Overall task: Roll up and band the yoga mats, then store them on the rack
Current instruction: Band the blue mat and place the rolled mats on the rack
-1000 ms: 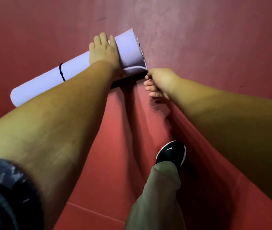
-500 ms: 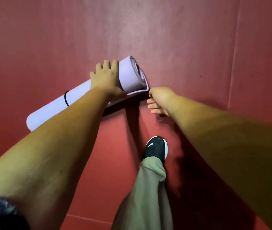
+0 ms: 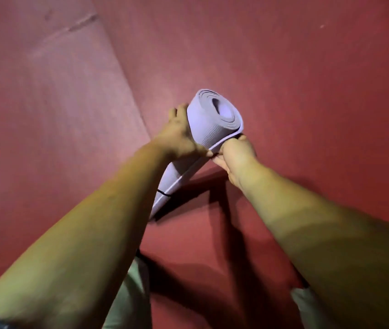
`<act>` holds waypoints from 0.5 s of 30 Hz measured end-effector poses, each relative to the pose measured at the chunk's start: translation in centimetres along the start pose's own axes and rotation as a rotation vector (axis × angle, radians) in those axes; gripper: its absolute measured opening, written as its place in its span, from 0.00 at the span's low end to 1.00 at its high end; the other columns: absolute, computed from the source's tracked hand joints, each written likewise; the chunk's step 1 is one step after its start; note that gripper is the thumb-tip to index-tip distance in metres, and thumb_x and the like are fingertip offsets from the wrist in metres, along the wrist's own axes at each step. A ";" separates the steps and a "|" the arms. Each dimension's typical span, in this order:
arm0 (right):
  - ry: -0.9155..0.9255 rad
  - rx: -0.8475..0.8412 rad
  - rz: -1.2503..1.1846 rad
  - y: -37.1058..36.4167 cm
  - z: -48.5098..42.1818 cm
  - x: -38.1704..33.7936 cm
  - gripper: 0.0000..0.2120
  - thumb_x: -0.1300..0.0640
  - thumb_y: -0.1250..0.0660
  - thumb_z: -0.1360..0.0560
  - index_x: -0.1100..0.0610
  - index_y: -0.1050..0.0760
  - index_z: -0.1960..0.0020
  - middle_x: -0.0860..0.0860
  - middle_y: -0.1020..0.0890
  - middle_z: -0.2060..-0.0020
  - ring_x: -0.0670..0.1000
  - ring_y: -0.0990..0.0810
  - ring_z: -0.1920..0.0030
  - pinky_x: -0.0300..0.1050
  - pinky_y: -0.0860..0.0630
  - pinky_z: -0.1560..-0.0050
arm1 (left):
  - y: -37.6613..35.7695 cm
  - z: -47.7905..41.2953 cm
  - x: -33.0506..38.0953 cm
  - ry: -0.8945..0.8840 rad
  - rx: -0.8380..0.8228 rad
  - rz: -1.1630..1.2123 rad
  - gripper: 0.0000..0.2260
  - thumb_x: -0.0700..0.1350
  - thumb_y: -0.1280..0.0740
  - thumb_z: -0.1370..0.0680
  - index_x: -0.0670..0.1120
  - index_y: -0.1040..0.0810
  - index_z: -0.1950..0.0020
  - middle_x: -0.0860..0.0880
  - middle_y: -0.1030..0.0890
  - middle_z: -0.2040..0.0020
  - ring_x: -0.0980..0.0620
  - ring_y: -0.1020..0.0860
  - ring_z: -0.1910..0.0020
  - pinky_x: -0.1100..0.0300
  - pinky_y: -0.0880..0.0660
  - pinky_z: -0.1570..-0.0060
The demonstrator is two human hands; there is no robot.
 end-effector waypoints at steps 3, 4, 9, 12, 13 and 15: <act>0.080 0.051 -0.095 13.7 2.4 -9.1 0.20 0.69 0.43 0.26 0.51 0.23 0.42 0.55 0.13 0.47 0.59 0.11 0.50 0.54 0.13 0.58 | -4.9 -1.2 15.1 -0.089 -0.038 0.087 0.78 0.63 0.12 0.44 0.43 0.65 0.14 0.44 0.55 0.13 0.47 0.50 0.14 0.48 0.44 0.17; 0.108 0.056 -0.118 18.3 3.4 -11.9 0.20 0.70 0.44 0.24 0.51 0.23 0.44 0.55 0.13 0.48 0.59 0.12 0.50 0.53 0.13 0.58 | -6.7 -1.5 20.0 -0.119 -0.047 0.112 0.81 0.67 0.13 0.46 0.44 0.68 0.15 0.45 0.57 0.13 0.48 0.52 0.14 0.47 0.45 0.17; 0.281 0.032 -0.219 39.9 6.5 -23.6 0.34 0.80 0.54 0.25 0.55 0.22 0.35 0.47 0.15 0.51 0.52 0.12 0.59 0.41 0.16 0.61 | -14.7 -3.7 41.4 -0.321 0.087 0.267 0.69 0.67 0.13 0.46 0.44 0.47 0.18 0.51 0.32 0.22 0.56 0.30 0.23 0.50 0.30 0.24; 0.389 0.067 -0.214 51.1 6.7 -27.9 0.36 0.81 0.52 0.27 0.56 0.22 0.30 0.46 0.16 0.44 0.49 0.11 0.56 0.40 0.16 0.54 | -19.5 -5.3 52.1 -0.419 0.125 0.344 0.56 0.64 0.11 0.44 0.46 0.35 0.25 0.52 0.23 0.29 0.57 0.23 0.30 0.51 0.23 0.31; 0.423 0.084 -0.197 54.3 6.4 -28.6 0.36 0.81 0.49 0.27 0.57 0.22 0.28 0.47 0.17 0.39 0.51 0.11 0.49 0.42 0.15 0.48 | -21.1 -5.7 55.2 -0.438 0.119 0.374 0.54 0.64 0.11 0.44 0.47 0.32 0.27 0.53 0.22 0.30 0.57 0.22 0.31 0.53 0.21 0.33; 0.493 0.130 -0.181 59.9 5.7 -29.6 0.34 0.79 0.43 0.26 0.55 0.22 0.27 0.50 0.18 0.33 0.52 0.14 0.40 0.48 0.17 0.37 | -24.3 -7.2 60.0 -0.440 0.121 0.424 0.51 0.64 0.11 0.45 0.48 0.29 0.29 0.54 0.20 0.32 0.59 0.20 0.33 0.57 0.20 0.37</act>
Point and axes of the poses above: each hand's wrist, its own z-axis away from the middle knuckle, its own y-axis out of the back of the hand, x = y × z, the point moved 7 cm from there along -z, towards the middle knuckle
